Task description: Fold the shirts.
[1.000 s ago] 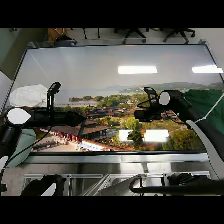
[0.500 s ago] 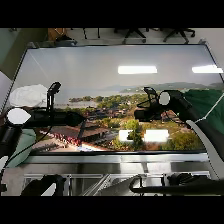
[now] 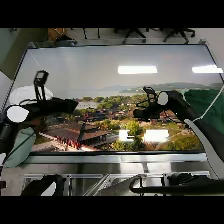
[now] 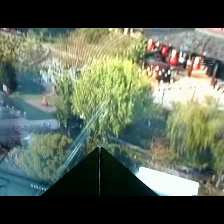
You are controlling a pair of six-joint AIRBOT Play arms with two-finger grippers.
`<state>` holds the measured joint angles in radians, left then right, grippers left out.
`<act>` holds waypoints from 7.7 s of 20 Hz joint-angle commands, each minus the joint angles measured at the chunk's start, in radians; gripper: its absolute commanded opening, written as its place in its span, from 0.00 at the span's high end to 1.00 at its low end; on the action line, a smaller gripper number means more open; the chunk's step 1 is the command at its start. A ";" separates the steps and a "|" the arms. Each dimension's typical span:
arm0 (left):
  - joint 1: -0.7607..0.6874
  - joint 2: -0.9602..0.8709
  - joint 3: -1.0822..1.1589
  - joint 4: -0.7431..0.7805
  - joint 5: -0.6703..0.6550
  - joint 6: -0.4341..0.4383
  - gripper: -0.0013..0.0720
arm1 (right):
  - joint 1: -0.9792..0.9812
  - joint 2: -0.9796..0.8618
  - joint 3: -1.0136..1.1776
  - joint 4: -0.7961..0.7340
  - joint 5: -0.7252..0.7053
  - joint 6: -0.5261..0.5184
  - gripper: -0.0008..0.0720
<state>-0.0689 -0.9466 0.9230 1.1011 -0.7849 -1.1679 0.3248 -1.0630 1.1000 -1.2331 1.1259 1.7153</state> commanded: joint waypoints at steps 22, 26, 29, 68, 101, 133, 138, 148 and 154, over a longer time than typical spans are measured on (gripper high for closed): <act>0.365 -0.832 0.481 0.470 0.117 -0.009 0.96 | 0.001 -0.063 0.004 0.027 -0.179 0.000 0.08; 0.241 -0.663 0.597 0.466 0.058 -0.021 0.96 | -0.003 -0.023 0.004 0.025 -0.179 0.000 0.76; 0.110 -0.536 0.760 0.431 -0.146 -0.049 0.96 | -0.043 0.033 0.004 0.023 -0.175 -0.004 0.96; -0.452 -0.309 -0.311 -0.499 0.419 -0.160 0.80 | -0.037 0.060 -0.211 0.234 -0.101 -0.356 0.96; -0.213 -0.280 0.355 -0.098 -0.256 -0.137 0.96 | -0.124 0.122 0.182 0.237 -0.048 -0.496 0.96; -0.816 -0.721 0.207 -0.203 0.257 -0.472 0.04 | -0.533 -0.173 0.088 0.227 0.121 -0.537 0.23; -0.813 -0.817 0.298 -0.202 0.135 -0.447 0.46 | -0.504 -0.239 0.088 0.224 0.121 -0.544 0.23; -0.724 -0.721 0.298 -0.203 -0.069 -0.419 0.56 | -0.496 -0.286 0.088 0.225 0.135 -0.565 0.23; -0.793 -0.730 0.295 -0.205 0.002 -0.506 0.09 | -0.496 -0.286 0.088 0.225 0.132 -0.565 0.23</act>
<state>-0.8299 -1.6592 1.2182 0.9001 -0.8135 -1.6352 -0.1722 -1.3476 1.1885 -1.0023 1.2629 1.1511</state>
